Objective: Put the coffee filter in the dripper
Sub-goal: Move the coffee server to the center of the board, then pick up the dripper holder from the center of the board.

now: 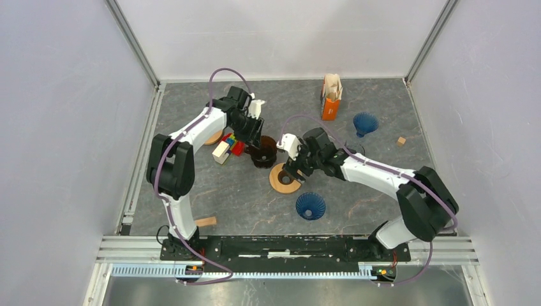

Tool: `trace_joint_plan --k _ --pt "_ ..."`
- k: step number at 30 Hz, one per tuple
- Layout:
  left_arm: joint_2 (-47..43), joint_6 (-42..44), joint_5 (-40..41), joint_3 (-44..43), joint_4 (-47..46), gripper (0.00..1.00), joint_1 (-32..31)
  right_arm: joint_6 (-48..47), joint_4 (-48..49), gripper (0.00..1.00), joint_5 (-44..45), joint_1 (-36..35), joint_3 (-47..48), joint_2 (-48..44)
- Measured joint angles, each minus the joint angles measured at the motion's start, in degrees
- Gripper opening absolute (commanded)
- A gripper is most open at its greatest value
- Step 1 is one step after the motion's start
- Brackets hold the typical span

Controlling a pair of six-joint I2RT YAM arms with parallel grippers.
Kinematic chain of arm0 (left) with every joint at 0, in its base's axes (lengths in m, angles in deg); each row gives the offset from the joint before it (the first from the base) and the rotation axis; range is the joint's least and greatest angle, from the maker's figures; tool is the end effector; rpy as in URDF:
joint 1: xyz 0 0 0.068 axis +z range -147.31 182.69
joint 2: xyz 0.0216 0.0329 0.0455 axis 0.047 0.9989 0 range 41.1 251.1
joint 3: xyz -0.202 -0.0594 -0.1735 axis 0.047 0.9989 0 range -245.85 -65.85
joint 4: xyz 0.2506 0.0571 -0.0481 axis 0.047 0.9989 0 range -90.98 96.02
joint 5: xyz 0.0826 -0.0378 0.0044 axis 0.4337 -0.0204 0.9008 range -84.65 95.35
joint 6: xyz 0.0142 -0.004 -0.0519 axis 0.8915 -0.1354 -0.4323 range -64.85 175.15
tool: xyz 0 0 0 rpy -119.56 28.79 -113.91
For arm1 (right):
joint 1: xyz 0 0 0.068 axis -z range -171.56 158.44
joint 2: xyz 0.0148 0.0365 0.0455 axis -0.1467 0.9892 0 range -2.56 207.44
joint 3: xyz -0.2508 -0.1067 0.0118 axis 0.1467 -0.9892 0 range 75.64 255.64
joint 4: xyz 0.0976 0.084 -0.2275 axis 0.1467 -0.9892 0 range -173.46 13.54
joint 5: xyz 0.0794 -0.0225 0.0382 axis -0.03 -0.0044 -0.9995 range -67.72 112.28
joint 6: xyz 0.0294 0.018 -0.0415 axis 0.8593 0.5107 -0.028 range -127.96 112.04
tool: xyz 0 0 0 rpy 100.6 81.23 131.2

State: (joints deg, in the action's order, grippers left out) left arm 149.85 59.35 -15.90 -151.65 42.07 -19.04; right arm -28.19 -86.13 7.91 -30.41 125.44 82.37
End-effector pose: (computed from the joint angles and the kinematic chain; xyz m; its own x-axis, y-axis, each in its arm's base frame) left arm 0.3646 -0.1593 0.2252 -0.8110 0.3969 -0.4299 0.5430 0.7841 -0.3004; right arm 0.2347 0.2004 0.2081 -0.2574 -0.6373 -0.7263 -0.8885 0.4516 -0.0813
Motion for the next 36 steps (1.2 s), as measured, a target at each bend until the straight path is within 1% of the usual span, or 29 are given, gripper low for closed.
trace_joint_plan --k 5,7,9,14,19,22,24,26,30,33,36 --pt "-1.8 -0.5 0.5 1.1 -0.3 0.79 0.0 1.0 -0.1 0.83 1.7 -0.4 0.9 4.8" --pt "-3.2 -0.5 1.1 1.6 -0.4 0.84 0.0 1.1 -0.2 0.82 2.2 -0.4 1.7 6.2" --pt "-5.1 -0.5 1.7 2.0 -0.4 0.87 0.2 1.3 -0.3 0.83 2.5 -0.5 2.7 7.5" --pt "-10.3 -0.5 2.4 2.8 -1.6 0.90 1.5 1.6 -0.5 0.81 2.7 -0.7 5.9 10.7" --pt "-13.3 -0.4 3.8 3.1 -2.8 0.91 2.5 1.9 -0.5 0.76 2.7 -1.1 7.6 13.8" --pt "-14.5 -0.5 3.9 3.8 -3.4 0.91 3.0 1.9 -0.9 0.69 2.8 -1.2 7.6 15.0" --pt "-15.4 -0.5 3.4 4.8 -4.1 0.91 3.7 1.7 -1.3 0.59 2.9 -1.2 7.6 15.4" --pt "-16.5 -0.5 2.9 5.7 -4.3 0.91 4.7 1.4 -1.8 0.51 2.8 -1.2 7.6 15.4" --pt "-19.0 -0.5 2.7 6.8 -5.0 0.91 7.6 0.2 -3.2 0.39 2.6 -1.2 9.0 15.4" --pt "-21.6 -0.5 2.7 8.0 -6.3 0.91 9.3 -1.1 -6.0 0.33 2.7 -1.2 11.3 15.1" --pt "-24.2 -0.5 2.7 9.6 -7.8 0.91 10.1 -2.3 -8.7 0.30 2.8 -1.2 13.6 13.6"
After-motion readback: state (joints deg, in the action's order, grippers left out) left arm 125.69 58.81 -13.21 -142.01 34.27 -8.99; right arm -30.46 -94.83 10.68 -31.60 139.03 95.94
